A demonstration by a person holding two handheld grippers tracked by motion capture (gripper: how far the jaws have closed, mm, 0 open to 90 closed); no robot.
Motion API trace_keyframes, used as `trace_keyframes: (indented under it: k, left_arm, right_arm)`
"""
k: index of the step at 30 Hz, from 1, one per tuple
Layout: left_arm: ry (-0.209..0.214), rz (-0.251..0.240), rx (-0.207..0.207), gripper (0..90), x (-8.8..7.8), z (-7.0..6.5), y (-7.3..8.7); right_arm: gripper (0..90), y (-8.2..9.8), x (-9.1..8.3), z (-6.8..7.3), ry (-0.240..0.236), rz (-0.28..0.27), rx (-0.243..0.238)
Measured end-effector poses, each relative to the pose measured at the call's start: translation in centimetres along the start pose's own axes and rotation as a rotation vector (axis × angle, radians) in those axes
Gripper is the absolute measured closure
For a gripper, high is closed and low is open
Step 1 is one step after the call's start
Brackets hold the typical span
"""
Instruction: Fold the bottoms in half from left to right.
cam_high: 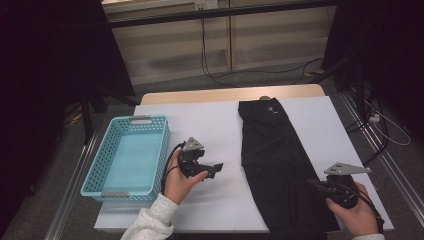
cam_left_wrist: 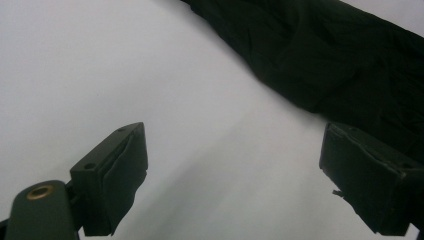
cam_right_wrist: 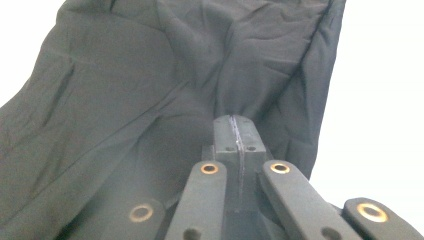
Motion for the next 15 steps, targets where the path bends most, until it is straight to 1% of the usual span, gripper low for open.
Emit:
trace_keyframes:
  k: [2,6,10,12,15]
  left_arm:
    - [0.0,0.003,0.001,12.1,0.0,-0.1,0.0]
    - [0.005,0.005,0.001,12.1,0.1,-0.2,0.1]
    - [0.008,0.006,0.001,12.1,0.0,-0.2,0.0]
    - [0.006,-0.003,-0.006,12.1,0.0,-0.1,0.0]
    - [0.007,0.004,-0.002,12.0,0.0,-0.1,0.1]
  right_arm:
    - [90.0,0.4,-0.3,-0.4,0.003,0.011,0.001]
    - [90.0,0.7,-0.7,-0.9,0.015,0.014,-0.004]
    - [90.0,0.7,-1.3,-1.8,0.02,0.007,0.019]
    - [90.0,0.9,-1.7,-2.1,0.02,0.017,0.019]
    - [90.0,1.1,-1.9,-2.3,0.021,0.019,0.012]
Point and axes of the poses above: each handheld gripper's, and its own axes: x roughly forward along the jaws, y roughly out of its underside, z roughly to its left, the point moved 9 cm from there along x, roughly forward along the jaws, and after that the axes turned 4 degrees about -z, right-handed, at the moved point
